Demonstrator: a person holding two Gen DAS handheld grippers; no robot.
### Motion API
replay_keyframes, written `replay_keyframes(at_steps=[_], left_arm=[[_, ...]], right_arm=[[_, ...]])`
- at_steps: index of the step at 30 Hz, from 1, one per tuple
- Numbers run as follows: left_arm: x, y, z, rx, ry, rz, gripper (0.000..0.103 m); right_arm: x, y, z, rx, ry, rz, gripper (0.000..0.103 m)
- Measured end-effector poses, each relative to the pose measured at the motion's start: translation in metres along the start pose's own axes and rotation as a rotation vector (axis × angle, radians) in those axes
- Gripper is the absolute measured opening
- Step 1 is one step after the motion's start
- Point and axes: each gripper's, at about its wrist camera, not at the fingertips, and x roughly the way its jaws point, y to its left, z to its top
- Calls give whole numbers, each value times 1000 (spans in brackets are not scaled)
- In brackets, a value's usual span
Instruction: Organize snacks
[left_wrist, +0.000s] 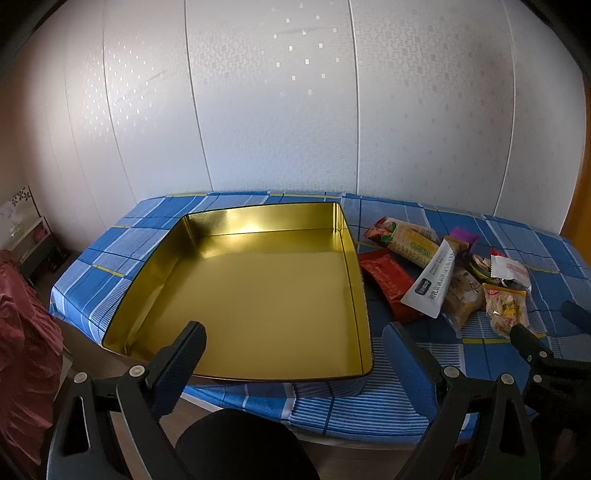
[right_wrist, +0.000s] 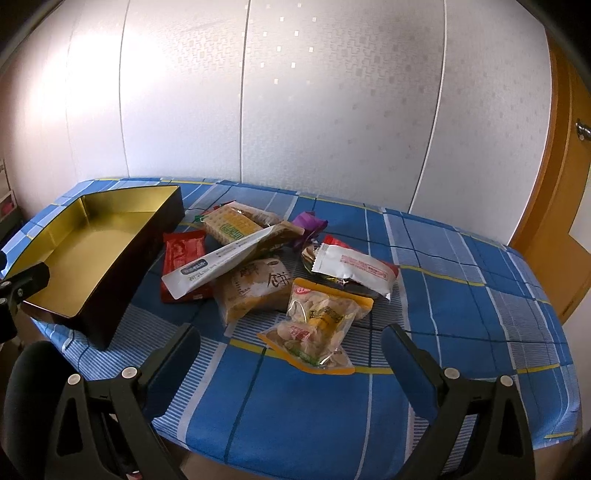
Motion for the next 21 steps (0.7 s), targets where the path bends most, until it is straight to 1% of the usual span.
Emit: replay_keyframes(at_steps=[21], left_arm=[[-9, -7, 5, 20, -18, -3, 97]], right_arm=[[-8, -10, 2, 15, -15, -21, 100]])
